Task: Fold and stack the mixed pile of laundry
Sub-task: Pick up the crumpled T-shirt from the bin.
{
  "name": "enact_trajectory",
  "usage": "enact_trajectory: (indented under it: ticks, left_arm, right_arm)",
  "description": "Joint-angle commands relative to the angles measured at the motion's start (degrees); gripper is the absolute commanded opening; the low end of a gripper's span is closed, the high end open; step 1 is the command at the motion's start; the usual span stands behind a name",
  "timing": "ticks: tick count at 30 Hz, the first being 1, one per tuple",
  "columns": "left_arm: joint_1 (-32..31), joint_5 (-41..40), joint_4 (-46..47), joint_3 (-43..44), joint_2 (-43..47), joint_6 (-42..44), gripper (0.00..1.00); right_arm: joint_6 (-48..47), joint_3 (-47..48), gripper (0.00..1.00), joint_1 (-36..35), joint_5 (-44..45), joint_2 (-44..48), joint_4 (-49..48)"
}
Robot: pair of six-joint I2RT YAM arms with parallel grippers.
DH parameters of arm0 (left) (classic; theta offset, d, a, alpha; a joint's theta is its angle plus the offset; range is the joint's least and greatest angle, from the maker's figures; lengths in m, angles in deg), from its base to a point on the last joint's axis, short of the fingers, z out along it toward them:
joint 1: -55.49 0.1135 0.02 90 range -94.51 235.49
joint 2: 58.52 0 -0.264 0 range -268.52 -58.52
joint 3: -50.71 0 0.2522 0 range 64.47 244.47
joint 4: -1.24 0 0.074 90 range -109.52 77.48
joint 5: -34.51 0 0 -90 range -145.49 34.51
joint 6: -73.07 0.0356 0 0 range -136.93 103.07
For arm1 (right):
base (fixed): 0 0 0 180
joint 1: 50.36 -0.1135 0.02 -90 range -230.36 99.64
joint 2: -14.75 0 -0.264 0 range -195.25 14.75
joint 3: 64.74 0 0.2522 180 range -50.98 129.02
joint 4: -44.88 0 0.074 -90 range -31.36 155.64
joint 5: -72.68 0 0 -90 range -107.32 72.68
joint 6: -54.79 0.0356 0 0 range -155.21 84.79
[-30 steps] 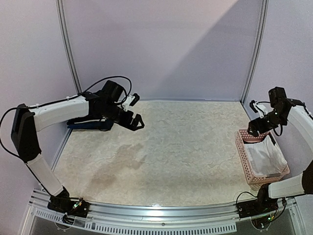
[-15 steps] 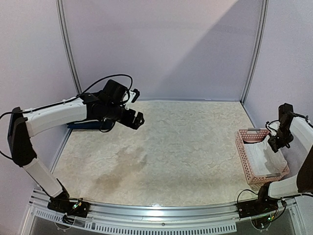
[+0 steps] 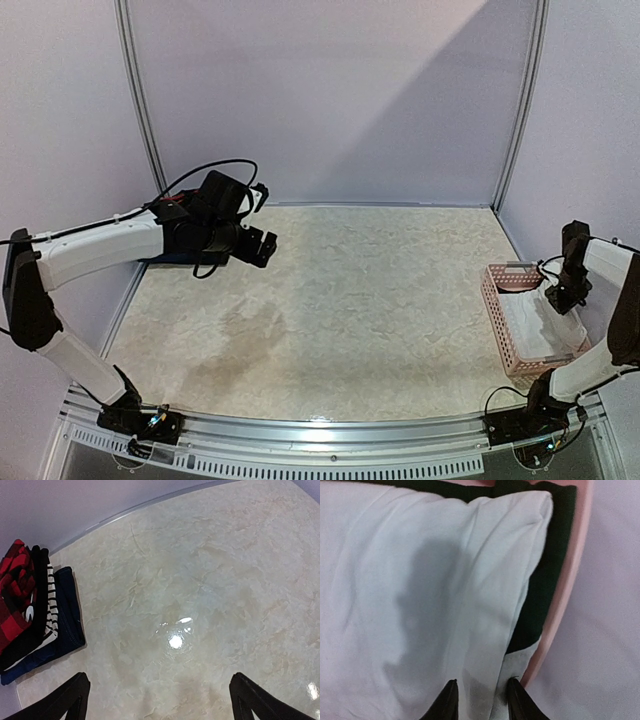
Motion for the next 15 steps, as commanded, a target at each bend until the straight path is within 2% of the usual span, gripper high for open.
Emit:
enact_trajectory:
  ticks: [1, 4, 6, 8, 11, 15]
  left_arm:
    - [-0.62, -1.41, 0.92, 0.01, 0.8, 1.4, 1.0]
    - [-0.66, -1.35, 1.39, -0.04, 1.33, 1.95, 1.0]
    - [-0.66, -1.76, 1.52, -0.13, 1.76, 2.38, 1.0]
    - [-0.66, -2.73, 1.45, -0.21, 2.14, 2.53, 0.99]
    - [-0.66, -4.58, 1.05, -0.02, 2.43, 2.56, 1.0]
    - [-0.58, -13.46, -0.59, 1.36, 2.79, -2.19, 1.0]
  right_arm:
    - [0.59, -1.72, 0.23, 0.38, -0.76, -1.33, -0.81]
    - [0.59, -2.03, 0.12, 0.37, -0.99, -2.36, -0.63]
    - [0.59, -1.51, 0.01, 0.36, -1.17, -2.75, 0.27]
    - [0.82, 0.44, 0.0, 0.36, -2.37, -1.89, 2.66]
    - [1.52, 7.82, 0.0, 0.3, -7.45, 4.61, 10.07]
    - [1.39, 27.14, 0.0, -0.24, -19.34, 12.09, 21.45]
